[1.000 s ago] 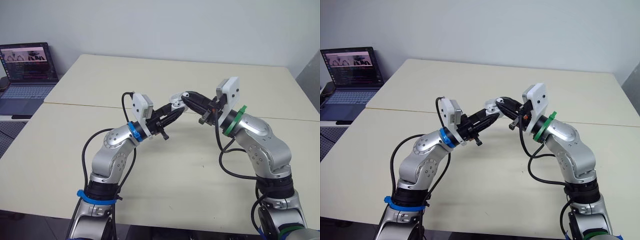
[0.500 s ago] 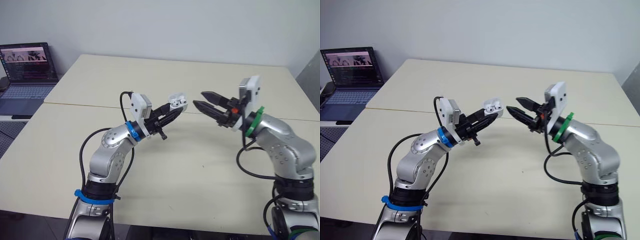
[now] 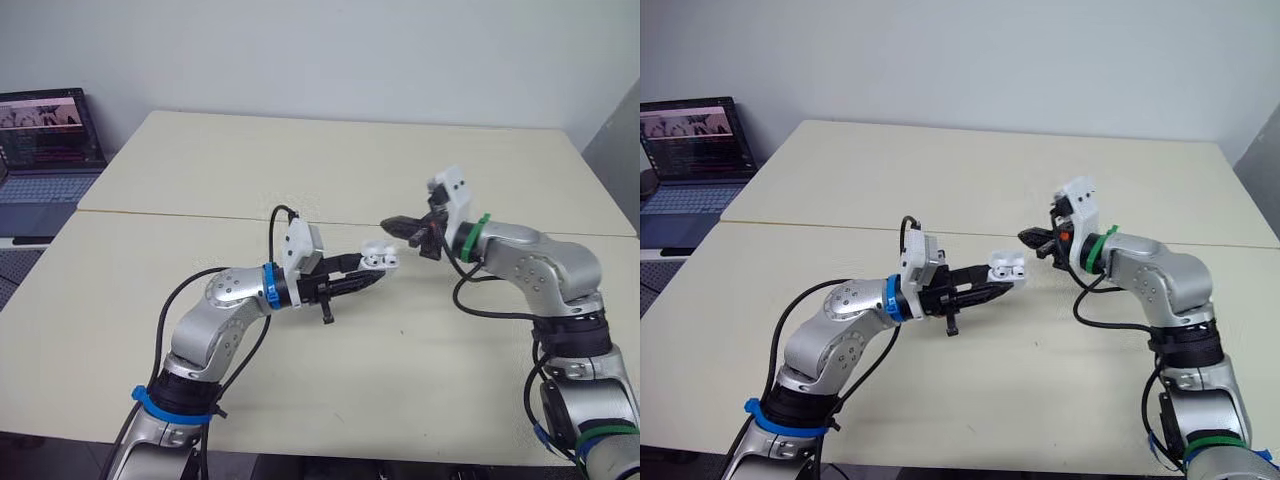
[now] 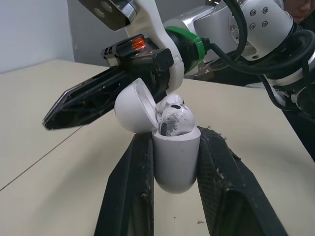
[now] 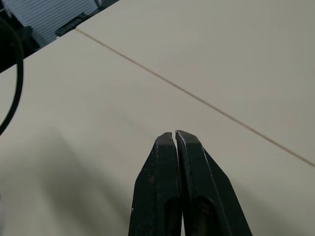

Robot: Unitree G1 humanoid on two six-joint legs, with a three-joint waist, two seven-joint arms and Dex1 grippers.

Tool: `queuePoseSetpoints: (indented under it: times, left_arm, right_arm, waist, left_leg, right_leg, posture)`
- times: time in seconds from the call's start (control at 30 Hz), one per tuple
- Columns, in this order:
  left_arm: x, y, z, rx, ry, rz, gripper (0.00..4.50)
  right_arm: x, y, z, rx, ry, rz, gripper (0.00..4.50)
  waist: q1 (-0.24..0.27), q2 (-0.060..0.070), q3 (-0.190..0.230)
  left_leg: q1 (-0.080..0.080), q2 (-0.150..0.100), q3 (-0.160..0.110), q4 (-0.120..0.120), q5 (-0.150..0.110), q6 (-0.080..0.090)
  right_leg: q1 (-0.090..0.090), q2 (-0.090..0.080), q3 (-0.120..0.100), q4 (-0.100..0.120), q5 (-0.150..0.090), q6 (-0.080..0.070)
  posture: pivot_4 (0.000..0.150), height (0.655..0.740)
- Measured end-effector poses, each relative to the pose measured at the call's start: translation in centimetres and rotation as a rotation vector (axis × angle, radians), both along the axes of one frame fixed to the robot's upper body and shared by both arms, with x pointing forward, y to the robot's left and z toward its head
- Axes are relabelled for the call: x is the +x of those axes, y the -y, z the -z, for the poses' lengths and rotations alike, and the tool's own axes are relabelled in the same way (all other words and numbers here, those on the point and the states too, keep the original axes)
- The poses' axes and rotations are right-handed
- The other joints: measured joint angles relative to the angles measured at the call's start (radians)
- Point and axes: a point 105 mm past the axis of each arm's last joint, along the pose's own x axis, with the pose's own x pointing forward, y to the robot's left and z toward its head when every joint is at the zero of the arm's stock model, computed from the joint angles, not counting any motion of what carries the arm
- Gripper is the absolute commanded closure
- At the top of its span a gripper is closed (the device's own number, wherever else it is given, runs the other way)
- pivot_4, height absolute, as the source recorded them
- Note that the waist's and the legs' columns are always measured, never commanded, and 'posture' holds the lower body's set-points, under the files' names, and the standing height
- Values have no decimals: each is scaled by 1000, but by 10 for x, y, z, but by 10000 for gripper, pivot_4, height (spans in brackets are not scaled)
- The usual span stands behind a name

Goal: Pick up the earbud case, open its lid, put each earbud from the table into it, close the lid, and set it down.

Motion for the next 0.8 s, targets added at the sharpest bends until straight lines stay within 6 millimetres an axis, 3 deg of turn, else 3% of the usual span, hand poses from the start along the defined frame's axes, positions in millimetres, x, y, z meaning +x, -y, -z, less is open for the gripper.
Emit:
queuePoseSetpoints:
  times: [0.17,0.3,0.6,0.73,0.8]
  left_arm:
    - [1,-4,7,20,-21,-17,37129]
    - [4,-5,10,34,-30,-36,37129]
    - [9,-2,14,18,-147,-60,37129]
    - [14,-4,20,48,-234,-94,37129]
    - [17,-1,23,10,-345,-132,37129]
  right_arm:
    - [-26,-16,-8,22,-30,-157,44838]
    - [-32,-11,-13,28,-22,-159,44838]
    - [-33,9,2,5,102,-53,44838]
    - [-33,27,-13,75,235,-17,35845]
    - [-41,43,-22,50,305,-32,28408]
  waist:
    - [0,0,0]
    - [0,0,0]
    - [0,0,0]
    - [0,0,0]
    - [7,0,0]
  left_leg:
    - [0,0,-1,0,0,0]
    - [0,0,0,1,0,0]
    - [0,0,0,0,0,0]
    - [0,0,0,1,0,0]
    - [0,0,-1,1,0,0]
  right_leg:
    - [0,0,-1,0,0,0]
    - [0,0,0,0,0,0]
    - [0,0,-1,0,-1,1]
    - [0,0,0,0,-1,2]
    - [1,0,-1,-1,-1,2]
  posture:
    - [1500,7400]
    - [1500,7400]
    - [1500,7400]
    - [1500,7400]
    - [1500,7400]
